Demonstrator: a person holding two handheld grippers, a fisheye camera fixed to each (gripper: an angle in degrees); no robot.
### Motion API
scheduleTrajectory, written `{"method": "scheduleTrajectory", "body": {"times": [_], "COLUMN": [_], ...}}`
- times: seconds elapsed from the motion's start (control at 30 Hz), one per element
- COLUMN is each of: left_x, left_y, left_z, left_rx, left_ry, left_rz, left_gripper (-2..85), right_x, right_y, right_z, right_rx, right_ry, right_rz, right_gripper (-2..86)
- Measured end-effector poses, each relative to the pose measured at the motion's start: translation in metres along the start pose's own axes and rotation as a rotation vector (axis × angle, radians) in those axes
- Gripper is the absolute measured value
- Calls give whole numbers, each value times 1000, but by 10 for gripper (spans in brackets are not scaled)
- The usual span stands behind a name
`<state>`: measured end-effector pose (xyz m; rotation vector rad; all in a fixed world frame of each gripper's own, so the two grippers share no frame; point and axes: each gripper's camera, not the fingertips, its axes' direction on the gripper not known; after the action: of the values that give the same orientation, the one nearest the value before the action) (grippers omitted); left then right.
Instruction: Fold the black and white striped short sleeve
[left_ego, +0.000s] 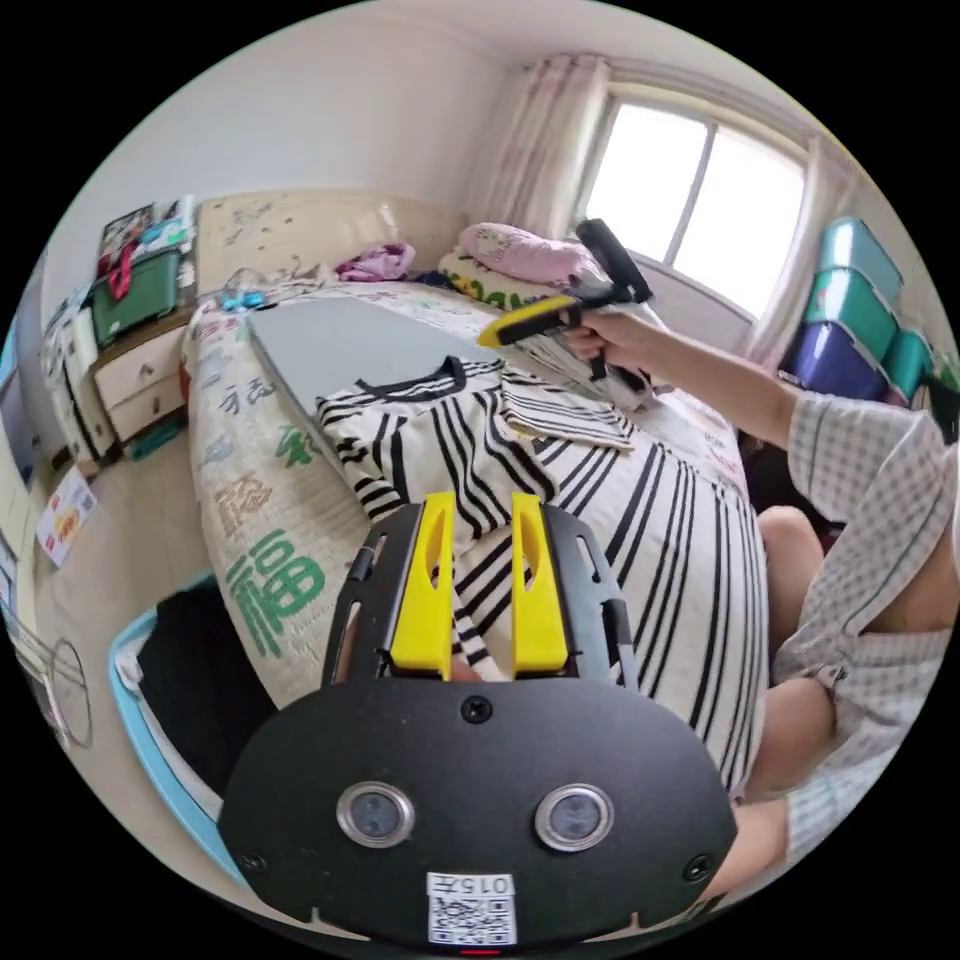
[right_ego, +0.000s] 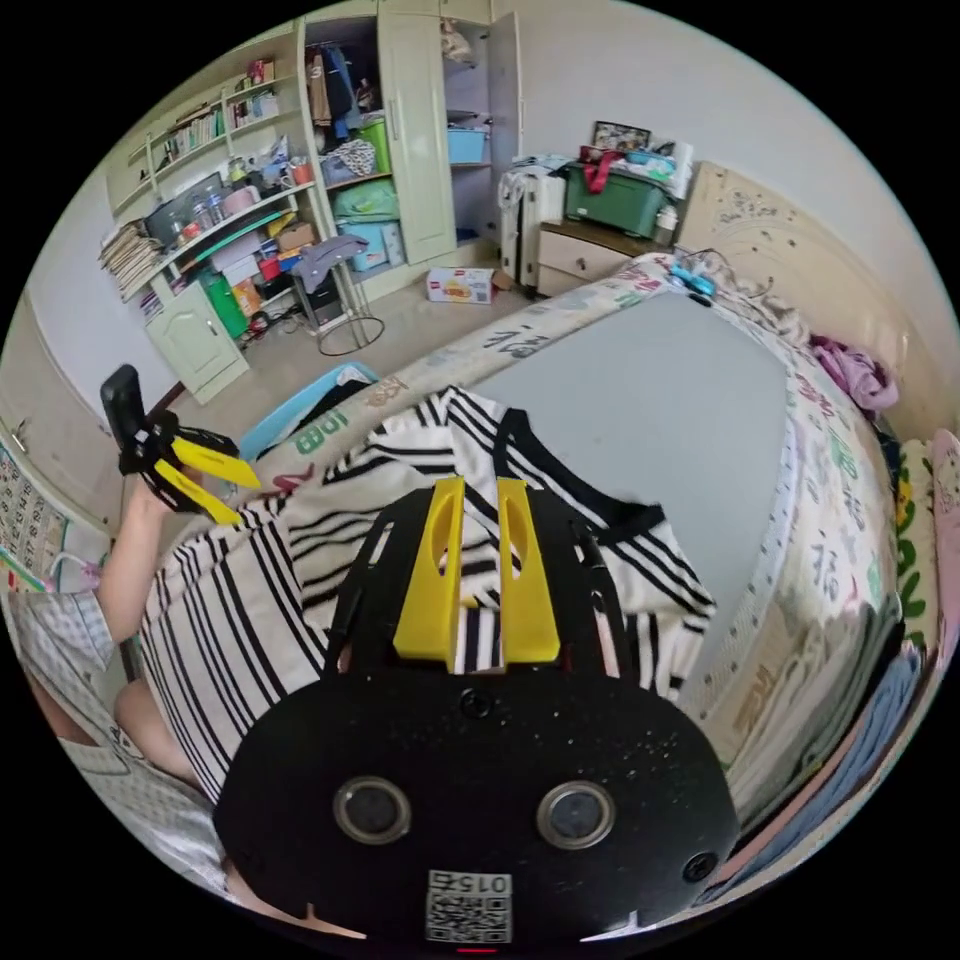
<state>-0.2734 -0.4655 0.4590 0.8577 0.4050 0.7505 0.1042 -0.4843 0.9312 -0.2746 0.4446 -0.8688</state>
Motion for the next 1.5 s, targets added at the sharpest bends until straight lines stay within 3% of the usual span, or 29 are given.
{"method": "scheduleTrajectory", "body": {"times": [0.1,0.3,0.43,0.6,0.73,0.8,0.93,1.03,1.2,1.33,1.5], "left_x": [-14,-3,7,-12,-22,-22,-13,-11,-17,-13,-13], "left_y": [18,26,26,38,43,41,40,41,37,35,34], "left_z": [28,15,21,-6,3,7,-19,-27,1,4,0], "left_rx": [1,-56,-117,-82,-139,-185,-93,-25,-133,-154,-147], "left_ry": [77,-70,-170,-301,-253,-247,-243,-236,-229,-264,-257], "left_rz": [-31,-3,31,-110,-140,-123,-102,-103,-115,-113,-125], "left_gripper": [103,75,30,14,32,57,64,63,66,52,26], "right_x": [-9,-7,-25,-45,-51,-48,-48,-91,-171,-205,-216], "right_y": [-47,-96,-112,-141,-145,-137,-106,-53,33,49,62], "right_z": [55,128,124,124,142,133,84,40,14,24,11], "right_rx": [-120,-296,-290,-286,-341,-310,-195,-157,-149,-221,-201], "right_ry": [-93,-137,-47,30,74,80,-24,-132,-196,-125,-39], "right_rz": [-22,20,-74,-102,-87,-78,-100,-289,-452,-530,-532], "right_gripper": [98,78,35,32,59,81,80,73,85,87,9]}}
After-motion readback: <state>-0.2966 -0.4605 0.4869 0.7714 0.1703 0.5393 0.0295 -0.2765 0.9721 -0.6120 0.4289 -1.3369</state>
